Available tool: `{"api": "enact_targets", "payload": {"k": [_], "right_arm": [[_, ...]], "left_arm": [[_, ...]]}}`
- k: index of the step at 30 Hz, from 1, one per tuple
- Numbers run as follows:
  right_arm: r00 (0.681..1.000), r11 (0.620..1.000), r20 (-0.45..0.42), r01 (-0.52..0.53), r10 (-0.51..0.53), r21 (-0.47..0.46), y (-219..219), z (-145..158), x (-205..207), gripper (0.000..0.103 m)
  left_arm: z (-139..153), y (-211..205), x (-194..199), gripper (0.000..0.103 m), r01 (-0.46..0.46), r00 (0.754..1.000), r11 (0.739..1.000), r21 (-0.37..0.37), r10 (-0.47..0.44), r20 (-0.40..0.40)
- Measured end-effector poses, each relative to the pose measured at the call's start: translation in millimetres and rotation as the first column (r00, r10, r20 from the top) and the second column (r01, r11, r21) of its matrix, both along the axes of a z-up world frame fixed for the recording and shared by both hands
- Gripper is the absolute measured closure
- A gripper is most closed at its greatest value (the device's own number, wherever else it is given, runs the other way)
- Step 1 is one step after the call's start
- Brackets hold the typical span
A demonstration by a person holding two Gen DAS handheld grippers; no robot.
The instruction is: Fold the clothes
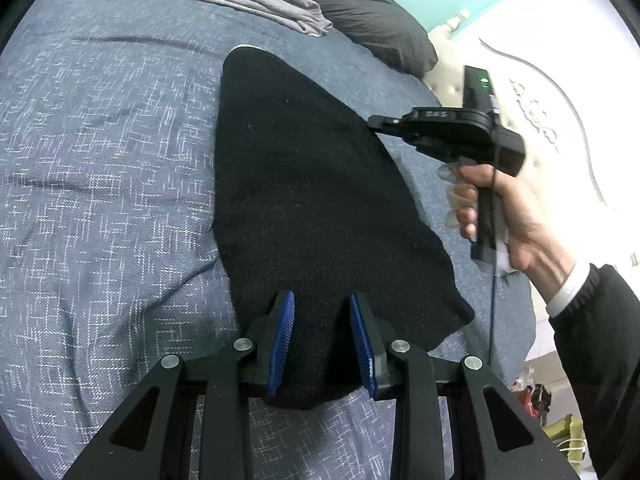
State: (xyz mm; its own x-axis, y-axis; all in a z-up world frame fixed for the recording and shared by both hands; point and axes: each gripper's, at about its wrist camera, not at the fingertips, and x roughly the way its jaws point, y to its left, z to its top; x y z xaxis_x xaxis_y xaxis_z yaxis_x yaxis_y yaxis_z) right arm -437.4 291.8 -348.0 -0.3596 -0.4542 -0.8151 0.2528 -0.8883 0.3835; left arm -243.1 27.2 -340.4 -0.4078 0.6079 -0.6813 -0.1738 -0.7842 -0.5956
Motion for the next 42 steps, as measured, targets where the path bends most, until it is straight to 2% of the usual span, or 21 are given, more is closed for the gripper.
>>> {"api": "enact_targets", "payload": {"k": [6,8,12,18,22,25,29,32,36,42], "right_arm": [[0.994,0.993,0.036,-0.104,0.105,-0.048,-11,3,21,0.103],[0.992,0.994,0.059,-0.109,0.109,-0.009,-11,-6,24,0.103],[0.997,0.998,0.067,-0.041,0.044,-0.037,5,-10,29,0.103],[0.993,0.990,0.035,-0.110,0.113,-0.084,3,11,68,0.103],[0.985,0.987,0.081,-0.147,0.153,-0.066,-4,-3,86,0.103],[0.989,0.992,0.092,-0.113,0.118,-0.055,6,-13,91,0.103],[0.995,0.993,0.086,-0.033,0.043,-0.110,27,-8,98,0.102],[0.994,0.989,0.072,-0.077,0.086,-0.129,22,0,111,0.102],[0.987,0.987,0.090,-0.124,0.133,-0.104,12,-5,125,0.102],[0.994,0.995,0.088,-0.062,0.069,-0.081,23,-12,130,0.103]], "left_arm": [[-2,1,-4,0.071,-0.001,1.000,1.000,-0.008,0.001,-0.003],[-3,1,-4,0.071,-0.001,1.000,1.000,-0.008,0.001,-0.003],[-3,2,-5,0.071,-0.002,1.000,1.000,-0.015,0.002,-0.004],[-4,2,-9,0.071,-0.002,1.000,1.000,-0.022,0.002,-0.006],[-4,3,-10,0.071,-0.002,1.000,1.000,-0.024,0.002,-0.008],[-3,4,-9,0.071,-0.002,1.000,1.000,-0.027,0.002,-0.009],[-2,4,-8,0.071,-0.001,1.000,1.000,-0.028,0.000,-0.009],[-2,4,-8,0.071,0.000,1.000,1.000,-0.028,-0.001,-0.008],[0,4,-6,0.071,0.002,1.000,1.000,-0.031,-0.003,-0.009],[0,4,-6,0.071,0.003,1.000,0.999,-0.032,-0.003,-0.010]]}}
